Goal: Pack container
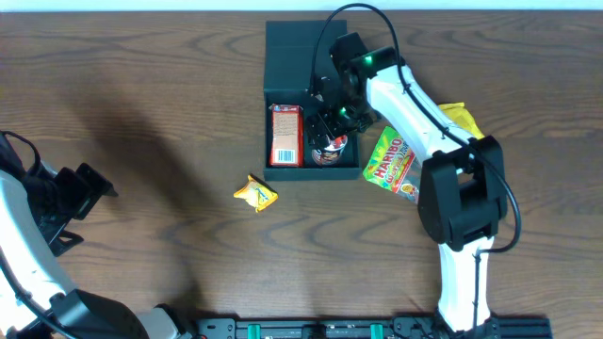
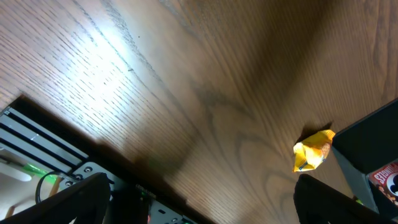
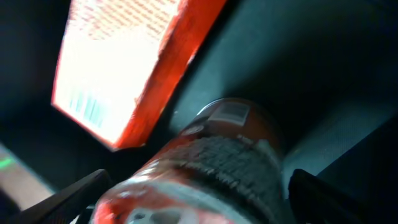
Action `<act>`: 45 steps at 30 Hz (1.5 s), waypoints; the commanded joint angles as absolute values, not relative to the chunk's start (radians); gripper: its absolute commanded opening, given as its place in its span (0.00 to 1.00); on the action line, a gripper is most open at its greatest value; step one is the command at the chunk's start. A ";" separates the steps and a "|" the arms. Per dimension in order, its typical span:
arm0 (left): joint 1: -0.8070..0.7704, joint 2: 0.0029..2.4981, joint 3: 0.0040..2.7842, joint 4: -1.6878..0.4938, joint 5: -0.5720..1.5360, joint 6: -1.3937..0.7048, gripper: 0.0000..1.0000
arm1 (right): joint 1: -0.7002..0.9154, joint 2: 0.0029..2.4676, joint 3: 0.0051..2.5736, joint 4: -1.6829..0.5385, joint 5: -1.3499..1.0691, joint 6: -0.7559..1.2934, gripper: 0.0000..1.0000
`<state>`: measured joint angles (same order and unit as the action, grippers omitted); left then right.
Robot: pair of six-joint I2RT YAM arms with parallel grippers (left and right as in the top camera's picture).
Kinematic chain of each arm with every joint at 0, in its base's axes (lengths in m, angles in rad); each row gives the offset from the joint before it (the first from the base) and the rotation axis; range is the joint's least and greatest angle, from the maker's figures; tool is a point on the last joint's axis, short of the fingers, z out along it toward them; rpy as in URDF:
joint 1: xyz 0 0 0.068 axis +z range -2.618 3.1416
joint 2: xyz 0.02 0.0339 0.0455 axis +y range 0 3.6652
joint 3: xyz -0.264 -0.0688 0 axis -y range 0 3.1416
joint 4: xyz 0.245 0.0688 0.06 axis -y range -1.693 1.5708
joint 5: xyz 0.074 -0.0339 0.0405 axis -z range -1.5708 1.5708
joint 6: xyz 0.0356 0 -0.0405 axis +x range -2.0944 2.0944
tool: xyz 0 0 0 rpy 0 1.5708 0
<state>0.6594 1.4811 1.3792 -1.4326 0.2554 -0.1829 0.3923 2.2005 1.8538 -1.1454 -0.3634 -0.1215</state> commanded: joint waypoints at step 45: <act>0.663 1.478 1.390 -1.435 0.252 -0.183 0.95 | 0.537 1.853 1.531 -1.197 0.004 0.112 0.02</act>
<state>0.6594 1.4811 1.3792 -1.4326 0.2554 -0.1829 0.5331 1.8580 1.5585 -1.2213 -0.0059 0.0990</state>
